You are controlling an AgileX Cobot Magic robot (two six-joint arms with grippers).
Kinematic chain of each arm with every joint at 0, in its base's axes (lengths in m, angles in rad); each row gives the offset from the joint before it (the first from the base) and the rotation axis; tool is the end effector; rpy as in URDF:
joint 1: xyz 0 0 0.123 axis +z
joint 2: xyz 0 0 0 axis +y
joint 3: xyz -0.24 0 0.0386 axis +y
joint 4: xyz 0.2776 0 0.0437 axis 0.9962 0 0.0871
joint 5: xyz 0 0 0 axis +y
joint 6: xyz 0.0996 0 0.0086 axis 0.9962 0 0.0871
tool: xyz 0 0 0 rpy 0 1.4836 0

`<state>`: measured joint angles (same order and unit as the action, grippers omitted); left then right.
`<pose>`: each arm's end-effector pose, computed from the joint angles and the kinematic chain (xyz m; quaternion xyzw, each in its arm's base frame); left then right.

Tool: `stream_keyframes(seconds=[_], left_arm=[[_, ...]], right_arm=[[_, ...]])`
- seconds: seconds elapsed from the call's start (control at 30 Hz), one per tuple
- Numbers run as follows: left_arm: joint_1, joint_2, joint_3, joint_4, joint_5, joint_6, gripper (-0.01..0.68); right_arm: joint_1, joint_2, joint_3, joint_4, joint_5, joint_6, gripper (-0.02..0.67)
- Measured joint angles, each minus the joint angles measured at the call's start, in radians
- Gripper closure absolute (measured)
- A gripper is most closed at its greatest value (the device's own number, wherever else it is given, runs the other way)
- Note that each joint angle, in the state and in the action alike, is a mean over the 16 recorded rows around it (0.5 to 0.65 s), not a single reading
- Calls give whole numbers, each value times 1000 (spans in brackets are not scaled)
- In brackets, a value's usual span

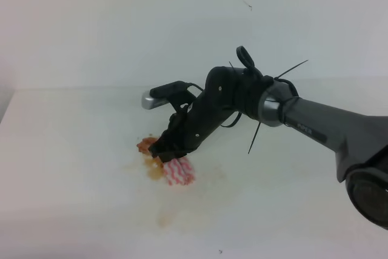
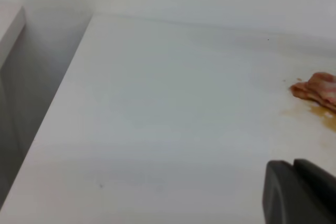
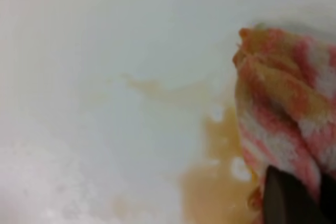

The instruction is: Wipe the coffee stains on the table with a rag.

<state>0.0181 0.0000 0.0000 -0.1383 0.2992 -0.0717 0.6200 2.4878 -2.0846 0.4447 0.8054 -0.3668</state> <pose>0.1353 -0.0016 0.1844 -0.0734 0.7736 -0.0741 0.6251 0.4149 0.3344 0.0862 -0.3504 0.8912 0.2150 0.1917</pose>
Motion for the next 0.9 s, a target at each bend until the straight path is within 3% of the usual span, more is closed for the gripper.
stream_keyframes(seconds=[0.9], left_arm=[[0,0,0,0,0,0,675]], right_arm=[[47,-9,1,209,10,-106,623]])
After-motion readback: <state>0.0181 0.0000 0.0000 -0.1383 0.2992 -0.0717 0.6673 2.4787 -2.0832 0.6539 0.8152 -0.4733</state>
